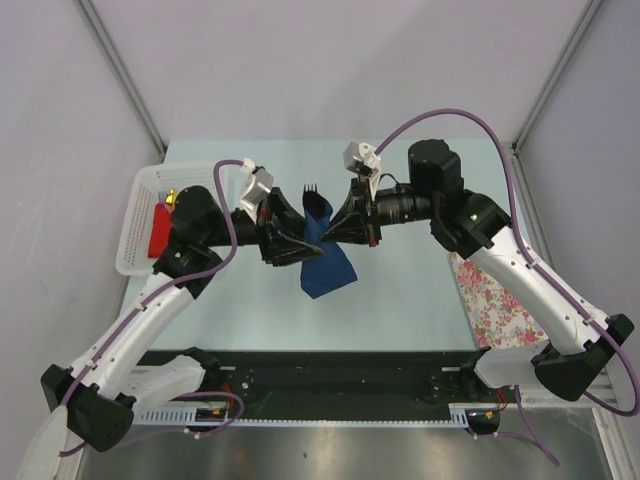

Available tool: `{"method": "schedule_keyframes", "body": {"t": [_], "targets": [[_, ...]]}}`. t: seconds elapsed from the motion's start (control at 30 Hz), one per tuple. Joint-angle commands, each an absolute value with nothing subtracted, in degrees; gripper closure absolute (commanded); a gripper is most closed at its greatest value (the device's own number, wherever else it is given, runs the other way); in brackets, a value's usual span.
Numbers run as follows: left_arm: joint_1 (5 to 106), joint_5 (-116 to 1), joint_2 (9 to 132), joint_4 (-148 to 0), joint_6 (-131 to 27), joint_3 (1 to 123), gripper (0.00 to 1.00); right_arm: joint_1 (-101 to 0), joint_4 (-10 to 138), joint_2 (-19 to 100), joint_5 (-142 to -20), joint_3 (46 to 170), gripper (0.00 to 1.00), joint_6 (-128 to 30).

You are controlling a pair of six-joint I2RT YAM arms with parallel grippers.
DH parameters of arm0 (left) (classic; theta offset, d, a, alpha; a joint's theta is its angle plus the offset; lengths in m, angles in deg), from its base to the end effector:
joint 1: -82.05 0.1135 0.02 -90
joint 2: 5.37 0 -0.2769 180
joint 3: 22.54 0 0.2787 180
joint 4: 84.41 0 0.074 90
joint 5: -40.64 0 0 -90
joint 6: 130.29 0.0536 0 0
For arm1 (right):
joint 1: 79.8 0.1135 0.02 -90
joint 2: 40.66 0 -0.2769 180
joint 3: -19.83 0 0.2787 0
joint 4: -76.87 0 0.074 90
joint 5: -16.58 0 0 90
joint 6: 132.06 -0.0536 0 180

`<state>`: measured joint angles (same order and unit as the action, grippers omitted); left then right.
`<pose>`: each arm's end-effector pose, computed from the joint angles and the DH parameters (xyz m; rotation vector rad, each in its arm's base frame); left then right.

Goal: Place the utensils on the paper napkin and roll it up

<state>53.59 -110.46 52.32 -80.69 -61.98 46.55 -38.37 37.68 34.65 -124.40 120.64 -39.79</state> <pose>0.1923 -0.1576 0.4160 1.0294 1.3459 -1.4315 0.2019 0.2337 0.4758 -1.2854 1.4085 1.2723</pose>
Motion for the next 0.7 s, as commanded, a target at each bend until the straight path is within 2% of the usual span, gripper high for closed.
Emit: {"method": "schedule_keyframes", "body": {"t": [0.0,0.13,0.17,0.37,0.57,0.67], "targets": [[52.8,-109.1,52.7,-86.1,-64.7,46.2,0.54,-37.5,39.0,32.1,-123.9,121.1,1.0,-38.3],[52.4,-109.5,53.3,-87.4,-65.2,46.0,0.65,-37.4,39.7,32.4,-123.9,121.2,1.0,-38.5],[52.4,-109.8,53.3,-88.0,-65.2,46.0,0.74,-37.4,39.7,32.4,-123.8,121.2,1.0,-38.9],[52.3,-112.4,53.8,-89.0,-64.5,44.9,0.99,-37.6,41.3,32.6,-123.7,121.4,1.0,-40.1],[52.3,-113.1,53.7,-89.4,-63.9,44.1,1.0,-38.8,44.4,32.6,-124.0,121.4,1.0,-43.8],[53.4,-113.6,53.6,-94.6,-67.6,42.3,1.0,-40.3,46.4,32.6,-124.9,121.4,0.91,-47.2]]}}
